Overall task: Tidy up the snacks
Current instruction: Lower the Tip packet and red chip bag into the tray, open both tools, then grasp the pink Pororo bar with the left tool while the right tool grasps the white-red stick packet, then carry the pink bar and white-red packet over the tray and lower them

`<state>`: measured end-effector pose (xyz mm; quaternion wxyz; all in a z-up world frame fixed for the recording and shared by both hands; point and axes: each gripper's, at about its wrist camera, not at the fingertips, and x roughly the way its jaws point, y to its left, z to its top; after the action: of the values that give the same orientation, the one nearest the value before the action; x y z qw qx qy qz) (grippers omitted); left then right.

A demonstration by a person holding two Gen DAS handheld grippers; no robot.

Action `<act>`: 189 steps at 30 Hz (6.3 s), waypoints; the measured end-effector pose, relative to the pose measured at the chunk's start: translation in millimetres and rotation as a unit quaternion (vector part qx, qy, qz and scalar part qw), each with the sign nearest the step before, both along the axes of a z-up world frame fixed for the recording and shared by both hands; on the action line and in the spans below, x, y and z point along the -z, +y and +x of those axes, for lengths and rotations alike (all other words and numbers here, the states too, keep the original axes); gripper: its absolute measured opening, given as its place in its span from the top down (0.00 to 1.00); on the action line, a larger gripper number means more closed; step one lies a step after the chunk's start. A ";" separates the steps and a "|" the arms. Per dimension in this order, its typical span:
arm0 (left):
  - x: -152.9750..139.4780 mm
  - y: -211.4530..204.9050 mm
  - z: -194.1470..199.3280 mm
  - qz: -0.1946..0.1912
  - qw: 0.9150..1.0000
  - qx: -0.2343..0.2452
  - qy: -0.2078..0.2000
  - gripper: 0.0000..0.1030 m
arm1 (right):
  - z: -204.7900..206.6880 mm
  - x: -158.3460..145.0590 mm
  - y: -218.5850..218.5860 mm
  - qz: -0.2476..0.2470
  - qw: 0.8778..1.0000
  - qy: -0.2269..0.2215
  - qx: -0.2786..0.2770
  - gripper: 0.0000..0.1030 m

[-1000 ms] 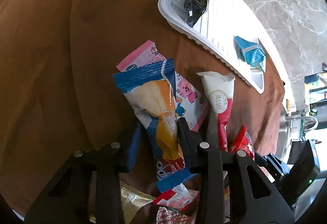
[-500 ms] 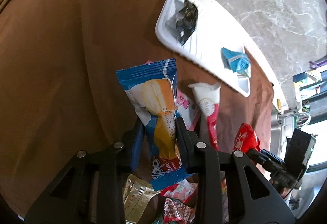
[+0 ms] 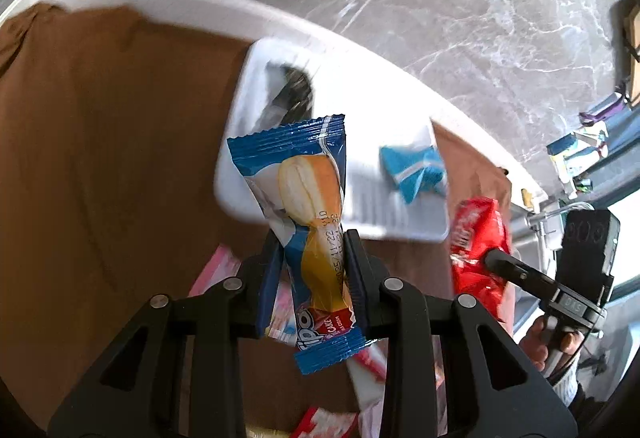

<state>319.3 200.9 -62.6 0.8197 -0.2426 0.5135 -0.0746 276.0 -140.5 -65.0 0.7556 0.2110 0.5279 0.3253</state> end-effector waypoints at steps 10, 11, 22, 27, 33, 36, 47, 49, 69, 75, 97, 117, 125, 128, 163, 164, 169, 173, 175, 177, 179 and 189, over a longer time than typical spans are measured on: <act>-3.4 -33.8 76.8 0.034 0.998 0.060 -0.012 0.72 | 60.8 8.5 28.1 -0.008 1.000 -0.007 0.009 0.72; 0.3 -38.4 79.1 0.037 0.997 0.063 -0.012 0.72 | 66.8 11.0 30.3 -0.010 1.000 -0.005 0.012 0.72; 27.1 -58.0 120.3 0.092 0.992 0.084 0.002 0.72 | 99.1 31.0 46.5 -0.048 0.999 -0.007 0.025 0.69; 38.7 -67.2 129.5 0.110 0.990 0.085 0.005 0.72 | 97.5 30.7 52.5 -0.069 0.997 -0.025 0.022 0.63; 37.9 -67.6 127.5 0.129 0.988 0.081 -0.008 0.71 | 91.8 18.3 50.0 -0.087 0.994 -0.058 0.024 0.55; 31.0 -63.3 120.2 0.128 0.989 0.077 -0.011 0.71 | 86.4 11.6 46.6 -0.088 0.994 -0.066 0.023 0.55; 3.6 -37.4 56.5 0.117 0.991 0.061 -0.022 0.71 | 13.9 -10.7 53.9 -0.121 0.985 -0.119 -0.043 0.54; 2.0 -29.3 39.4 0.115 0.992 0.053 -0.019 0.68 | -2.2 -8.4 59.9 -0.132 0.982 -0.122 -0.063 0.54; 40.5 9.1 -56.9 0.123 0.991 0.038 0.039 0.57 | -87.4 49.3 110.1 -0.204 0.957 -0.090 -0.186 0.54; 48.7 6.3 -64.5 0.095 0.993 0.031 0.055 0.57 | -83.3 57.3 111.6 -0.214 0.956 -0.083 -0.184 0.54; 79.8 -20.0 -30.8 0.004 0.995 -0.019 0.100 0.50 | -74.1 58.2 82.2 -0.174 0.970 -0.059 -0.157 0.80; 77.2 -72.3 4.1 0.101 0.986 -0.071 0.112 0.35 | -77.8 58.4 81.0 -0.176 0.970 -0.065 -0.157 0.80; 80.7 -96.5 7.8 0.187 0.977 -0.045 0.089 0.43 | -81.6 56.3 81.2 -0.181 0.969 -0.070 -0.150 0.80; 80.1 -92.9 5.4 0.190 0.978 -0.033 0.080 0.52 | -84.0 56.1 84.1 -0.186 0.968 -0.071 -0.152 0.80; 4.0 -34.4 -77.3 0.073 0.997 0.015 0.002 0.73 | -92.4 18.7 41.1 -0.032 0.992 -0.006 -0.119 0.85; 0.7 -35.2 -77.9 0.071 0.997 0.017 -0.001 0.73 | -92.2 17.6 38.0 -0.020 0.993 -0.001 -0.116 0.85; -14.1 -36.3 -75.7 0.055 0.998 0.026 -0.019 0.73 | -88.2 6.9 23.7 0.023 0.995 0.015 -0.092 0.85; -25.4 -31.9 -69.7 0.049 0.998 0.028 -0.033 0.73 | -76.9 -6.9 8.3 0.060 0.996 0.010 -0.065 0.85; -29.5 -28.9 -63.3 0.051 0.998 0.028 -0.039 0.73 | -68.3 -13.2 3.9 0.066 0.997 -0.002 -0.048 0.85; -32.6 -26.9 -56.7 0.055 0.997 0.026 -0.044 0.73 | -58.5 -19.1 -2.6 0.066 0.997 -0.016 -0.029 0.85; -34.6 -24.1 -47.8 0.056 0.997 0.026 -0.050 0.73 | -46.2 -23.2 -9.2 0.061 0.998 -0.029 -0.006 0.85; -24.3 -12.8 12.7 0.088 0.994 0.038 -0.056 0.73 | 22.1 -11.4 -29.5 0.013 0.995 -0.056 0.077 0.85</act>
<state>332.0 188.1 -38.4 0.8617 -0.1448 0.4806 -0.0738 298.1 -170.0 -53.6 0.8040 0.2424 0.4626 0.2842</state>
